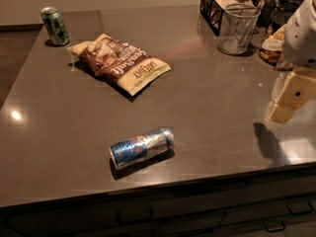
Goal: Move redbull can near brown chip bag
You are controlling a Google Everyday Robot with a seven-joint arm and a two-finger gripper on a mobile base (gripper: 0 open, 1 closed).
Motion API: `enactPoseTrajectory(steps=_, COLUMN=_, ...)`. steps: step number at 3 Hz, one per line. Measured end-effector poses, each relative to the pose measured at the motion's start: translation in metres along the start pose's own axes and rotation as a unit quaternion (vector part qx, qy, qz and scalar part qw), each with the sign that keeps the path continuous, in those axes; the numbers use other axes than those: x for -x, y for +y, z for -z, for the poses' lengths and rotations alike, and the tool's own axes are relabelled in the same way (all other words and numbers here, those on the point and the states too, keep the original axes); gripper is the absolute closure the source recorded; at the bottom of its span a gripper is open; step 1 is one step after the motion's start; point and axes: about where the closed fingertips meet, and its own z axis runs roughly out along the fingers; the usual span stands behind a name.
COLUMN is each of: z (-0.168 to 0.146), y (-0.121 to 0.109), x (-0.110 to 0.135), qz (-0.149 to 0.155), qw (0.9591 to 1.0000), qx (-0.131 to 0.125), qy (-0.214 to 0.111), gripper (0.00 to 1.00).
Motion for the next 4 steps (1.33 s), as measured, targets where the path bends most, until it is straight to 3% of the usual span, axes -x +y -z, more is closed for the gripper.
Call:
enactPoseTrajectory(steps=2, z=0.0, y=-0.002, x=0.004, qz=-0.003, qw=1.0, qx=0.005, qy=-0.006, gripper=0.0)
enactPoseTrajectory(steps=3, z=-0.004, y=-0.002, x=0.032, qz=0.009, qw=0.9985, qx=0.03, qy=-0.044, gripper=0.0)
enactPoseTrajectory(steps=4, z=-0.018, y=0.014, x=0.073, qz=0.057, qw=0.9943, qx=0.052, qy=-0.073, gripper=0.0)
